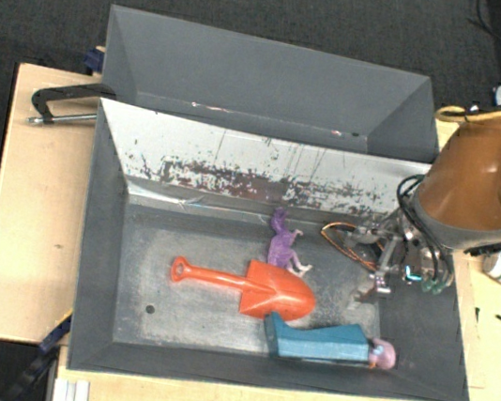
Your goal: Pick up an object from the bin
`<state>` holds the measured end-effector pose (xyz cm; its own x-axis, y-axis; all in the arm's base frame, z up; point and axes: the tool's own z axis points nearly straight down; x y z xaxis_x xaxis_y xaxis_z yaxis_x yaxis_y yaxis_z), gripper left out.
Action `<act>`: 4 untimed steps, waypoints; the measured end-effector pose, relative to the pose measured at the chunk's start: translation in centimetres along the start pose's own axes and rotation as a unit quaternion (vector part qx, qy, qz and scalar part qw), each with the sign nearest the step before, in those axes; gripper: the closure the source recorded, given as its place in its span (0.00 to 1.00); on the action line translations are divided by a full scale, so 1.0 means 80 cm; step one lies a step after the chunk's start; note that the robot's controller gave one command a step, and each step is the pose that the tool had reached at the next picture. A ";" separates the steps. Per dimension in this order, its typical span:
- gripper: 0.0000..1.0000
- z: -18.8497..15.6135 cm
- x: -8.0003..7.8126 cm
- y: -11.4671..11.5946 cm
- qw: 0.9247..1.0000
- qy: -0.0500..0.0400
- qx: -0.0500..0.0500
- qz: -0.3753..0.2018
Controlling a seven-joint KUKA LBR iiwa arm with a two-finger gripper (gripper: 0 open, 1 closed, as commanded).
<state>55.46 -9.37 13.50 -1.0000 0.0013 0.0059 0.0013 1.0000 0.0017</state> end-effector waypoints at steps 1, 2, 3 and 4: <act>0.00 -0.005 -0.003 0.000 1.000 -0.004 0.001 -0.001; 0.00 0.034 -0.018 0.073 1.000 -0.004 0.001 -0.025; 0.00 0.022 -0.042 0.029 0.999 -0.006 -0.001 0.048; 0.00 0.030 -0.027 0.081 0.999 -0.004 0.001 0.035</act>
Offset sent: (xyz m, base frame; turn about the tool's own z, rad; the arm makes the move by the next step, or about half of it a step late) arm 0.0267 0.1287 -0.0650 -0.1158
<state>57.59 -2.92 11.10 -0.9975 0.0711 -0.0017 0.0711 0.9975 -0.0002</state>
